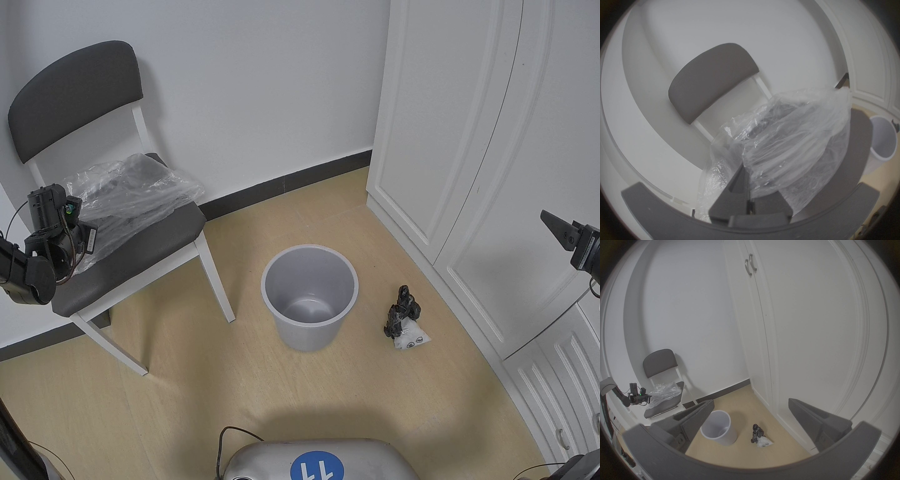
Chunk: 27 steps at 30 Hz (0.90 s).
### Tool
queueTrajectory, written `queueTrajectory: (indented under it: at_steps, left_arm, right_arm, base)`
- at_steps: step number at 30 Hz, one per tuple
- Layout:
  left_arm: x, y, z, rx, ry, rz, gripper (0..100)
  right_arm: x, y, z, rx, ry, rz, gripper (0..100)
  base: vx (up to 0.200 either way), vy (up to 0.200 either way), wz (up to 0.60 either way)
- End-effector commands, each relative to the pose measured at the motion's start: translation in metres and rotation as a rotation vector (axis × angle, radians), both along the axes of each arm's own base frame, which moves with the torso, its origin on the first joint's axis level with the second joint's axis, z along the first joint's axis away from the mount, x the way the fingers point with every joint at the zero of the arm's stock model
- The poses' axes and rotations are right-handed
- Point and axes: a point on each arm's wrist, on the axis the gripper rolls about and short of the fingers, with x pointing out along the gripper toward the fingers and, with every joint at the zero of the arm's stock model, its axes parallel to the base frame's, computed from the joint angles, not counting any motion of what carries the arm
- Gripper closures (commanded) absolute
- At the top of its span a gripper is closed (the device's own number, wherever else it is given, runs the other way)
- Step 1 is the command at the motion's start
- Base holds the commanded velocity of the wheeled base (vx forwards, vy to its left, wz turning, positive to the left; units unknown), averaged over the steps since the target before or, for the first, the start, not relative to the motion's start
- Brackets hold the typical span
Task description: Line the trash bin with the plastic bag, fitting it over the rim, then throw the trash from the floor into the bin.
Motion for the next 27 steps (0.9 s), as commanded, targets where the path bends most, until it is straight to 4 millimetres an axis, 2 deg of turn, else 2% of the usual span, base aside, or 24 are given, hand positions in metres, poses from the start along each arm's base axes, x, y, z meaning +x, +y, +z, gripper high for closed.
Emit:
queueTrajectory:
  at_steps: [1,4,10,14,18,23,27]
  left_arm:
    - [-0.023,-0.024,0.019,-0.039,-0.055,-0.057,100]
    - [-0.037,-0.052,0.033,-0.09,-0.099,-0.134,100]
    - [-0.055,-0.083,0.046,-0.16,-0.073,-0.225,100]
    - [-0.067,-0.094,0.051,-0.24,-0.096,-0.258,100]
    - [-0.094,-0.114,0.062,-0.39,-0.119,-0.325,100]
    - [-0.118,-0.133,0.074,-0.586,-0.178,-0.404,100]
    - [-0.128,-0.137,0.077,-0.621,-0.189,-0.435,100]
  right_arm:
    - [0.002,0.001,-0.004,-0.003,-0.008,0.003,0]
    - [0.003,0.004,-0.01,-0.011,-0.003,0.024,0]
    - [0.008,0.016,-0.023,-0.023,0.051,0.087,0]
    - [0.006,0.021,-0.025,-0.025,0.058,0.116,0]
    - [0.005,0.028,-0.029,-0.029,0.079,0.158,0]
    - [0.011,0.05,-0.047,-0.052,0.154,0.188,0]
    - [0.015,0.061,-0.055,-0.067,0.19,0.176,0]
  base:
    - [0.0,0.0,0.0]
    - [0.0,0.0,0.0]
    - [0.0,0.0,0.0]
    - [0.0,0.0,0.0]
    - [0.0,0.0,0.0]
    - [0.0,0.0,0.0]
    - [0.0,0.0,0.0]
